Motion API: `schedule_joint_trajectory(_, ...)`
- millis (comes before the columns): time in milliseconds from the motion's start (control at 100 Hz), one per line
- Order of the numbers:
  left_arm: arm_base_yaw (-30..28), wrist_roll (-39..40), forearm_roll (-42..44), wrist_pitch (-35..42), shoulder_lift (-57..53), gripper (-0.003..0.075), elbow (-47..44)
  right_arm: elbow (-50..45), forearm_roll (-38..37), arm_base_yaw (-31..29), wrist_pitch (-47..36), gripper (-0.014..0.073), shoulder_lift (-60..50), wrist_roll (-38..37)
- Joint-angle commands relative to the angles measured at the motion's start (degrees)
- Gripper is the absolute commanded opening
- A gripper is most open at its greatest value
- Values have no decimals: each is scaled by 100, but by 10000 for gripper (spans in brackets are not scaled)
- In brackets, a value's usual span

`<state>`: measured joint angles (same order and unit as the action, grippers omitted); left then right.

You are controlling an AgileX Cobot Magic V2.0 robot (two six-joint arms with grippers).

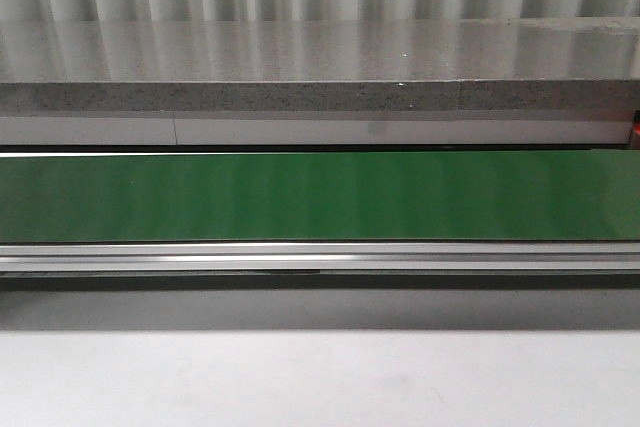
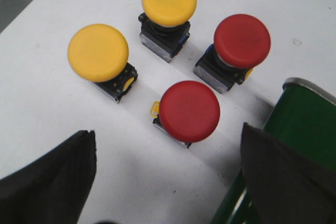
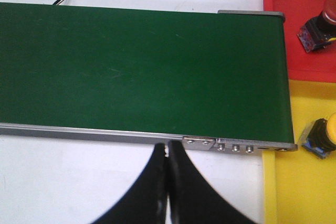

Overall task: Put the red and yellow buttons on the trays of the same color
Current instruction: 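Move the left gripper over a red button on the table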

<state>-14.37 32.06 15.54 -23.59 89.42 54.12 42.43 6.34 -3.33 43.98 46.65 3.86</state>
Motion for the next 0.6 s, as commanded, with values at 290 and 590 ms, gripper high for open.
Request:
schedule_joint_trajectory(290, -19, -1, 13, 327, 501, 547, 697, 144, 12, 13, -311, -67, -42, 47)
schedule_joint_trajectory(590, -19, -1, 26, 429, 948, 547, 805, 144, 12, 13, -311, -67, -42, 47)
